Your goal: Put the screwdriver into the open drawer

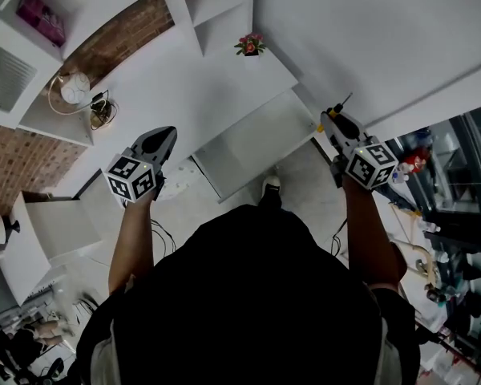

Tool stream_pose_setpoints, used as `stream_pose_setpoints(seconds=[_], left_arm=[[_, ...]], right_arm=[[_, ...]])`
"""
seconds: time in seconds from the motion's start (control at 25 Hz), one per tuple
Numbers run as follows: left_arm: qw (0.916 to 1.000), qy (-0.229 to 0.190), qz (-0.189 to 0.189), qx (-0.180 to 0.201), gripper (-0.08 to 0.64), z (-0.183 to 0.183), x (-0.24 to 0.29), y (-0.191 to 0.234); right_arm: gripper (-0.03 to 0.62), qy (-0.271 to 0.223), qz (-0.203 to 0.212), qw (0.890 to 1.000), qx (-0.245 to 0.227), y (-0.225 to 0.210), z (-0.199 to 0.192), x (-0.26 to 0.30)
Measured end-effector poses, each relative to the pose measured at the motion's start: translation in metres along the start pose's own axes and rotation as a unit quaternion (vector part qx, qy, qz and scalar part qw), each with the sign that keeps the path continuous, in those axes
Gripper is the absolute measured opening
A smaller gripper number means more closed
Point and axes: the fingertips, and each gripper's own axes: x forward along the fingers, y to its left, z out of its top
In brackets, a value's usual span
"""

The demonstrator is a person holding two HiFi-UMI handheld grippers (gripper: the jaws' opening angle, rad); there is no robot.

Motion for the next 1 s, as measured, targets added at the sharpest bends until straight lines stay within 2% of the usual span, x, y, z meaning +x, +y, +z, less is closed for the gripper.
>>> stream_pose_setpoints(seconds=[0.48, 1.0], left_arm=[[0.9993, 0.001, 0.033, -0.018, 0.017, 0.015, 0.035, 0.017], [0.9931, 0.001, 0.100, -0.061, 0.016, 0.001, 0.027, 0.050]], right_arm=[[0.094, 0.038, 0.038, 0.998, -0.017, -0.043, 0.009, 0.065], [0.094, 0.122, 0.098, 0.987, -0.045, -0.054, -0.026, 0.141]])
